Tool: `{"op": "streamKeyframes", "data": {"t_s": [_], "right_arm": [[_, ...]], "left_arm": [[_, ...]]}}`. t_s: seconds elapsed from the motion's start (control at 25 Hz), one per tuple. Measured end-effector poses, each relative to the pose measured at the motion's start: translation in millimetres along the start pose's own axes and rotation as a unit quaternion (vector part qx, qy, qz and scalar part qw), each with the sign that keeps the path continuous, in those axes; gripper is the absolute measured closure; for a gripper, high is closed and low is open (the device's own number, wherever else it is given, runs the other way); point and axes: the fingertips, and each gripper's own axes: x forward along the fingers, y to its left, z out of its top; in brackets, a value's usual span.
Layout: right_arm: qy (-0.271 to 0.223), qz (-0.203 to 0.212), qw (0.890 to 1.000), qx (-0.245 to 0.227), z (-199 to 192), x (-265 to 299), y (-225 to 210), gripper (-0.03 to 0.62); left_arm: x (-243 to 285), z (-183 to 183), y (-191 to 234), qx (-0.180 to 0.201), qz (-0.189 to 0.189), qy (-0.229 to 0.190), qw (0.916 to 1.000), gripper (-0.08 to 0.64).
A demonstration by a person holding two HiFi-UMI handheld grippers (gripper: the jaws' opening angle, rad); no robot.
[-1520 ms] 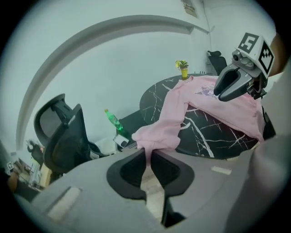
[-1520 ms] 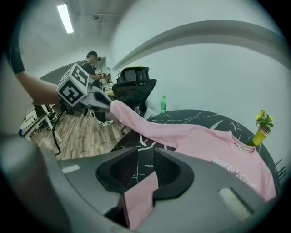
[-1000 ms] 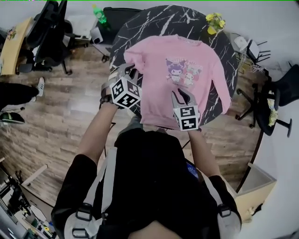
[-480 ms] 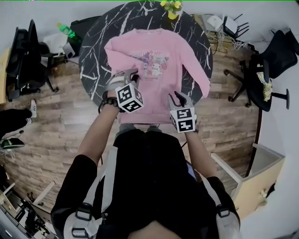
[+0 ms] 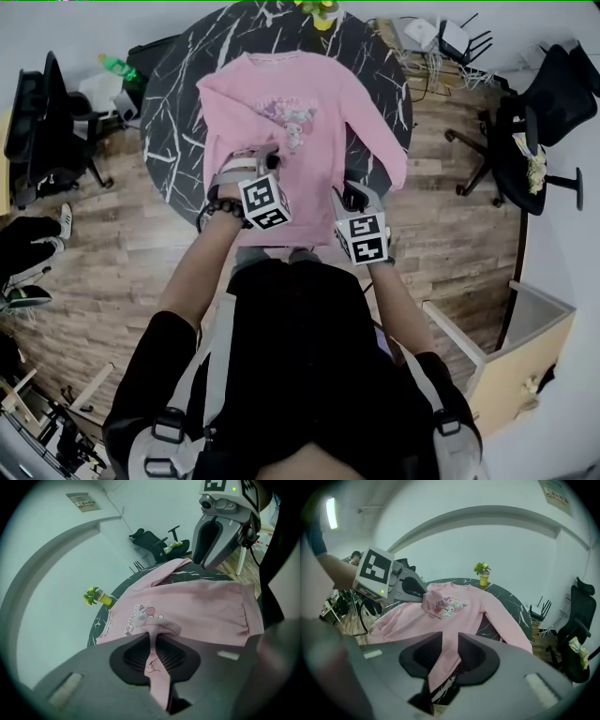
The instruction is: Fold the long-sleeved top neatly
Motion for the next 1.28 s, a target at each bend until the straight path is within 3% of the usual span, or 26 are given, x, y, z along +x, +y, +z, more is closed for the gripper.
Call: {"op": "streamKeyframes", "data": {"t_s": [0.12,0.44,0.6,0.92,1.12,1.28], "right_arm": [[0.0,0.001,1.0,0.001,-5,-1,-5,0.48],[0.002,0.007,1.0,-0.002,-7,-4,-11,0.48],[-0.004,0.006,1.0,-0.011,-4,-3,-17,0.48],[-0.005,0.008,1.0,-0.014,-3,-8,-24,0.48],[0.003,0.001,1.0,-0.018,-11,-15,-29,0.48],[0.01,-0.011,1.0,-0.008,-19,-22,-37,0.48]], "left_arm": [[4,6,-8,0.004,-0.006,0.004,1.0,0.509],[1,29,-30,-0.005,-0.035,-0.02,0.9992,0.383],[-1,38,-45,-0.009,-0.051,-0.032,0.9982,0.376],[4,19,-37,-0.112,-0.05,-0.017,0.9923,0.372],[20,8,-41,-0.189,-0.092,-0.013,0.9776,0.321],[27,23,-51,-0.184,-0.124,-0.033,0.9745,0.321]]}}
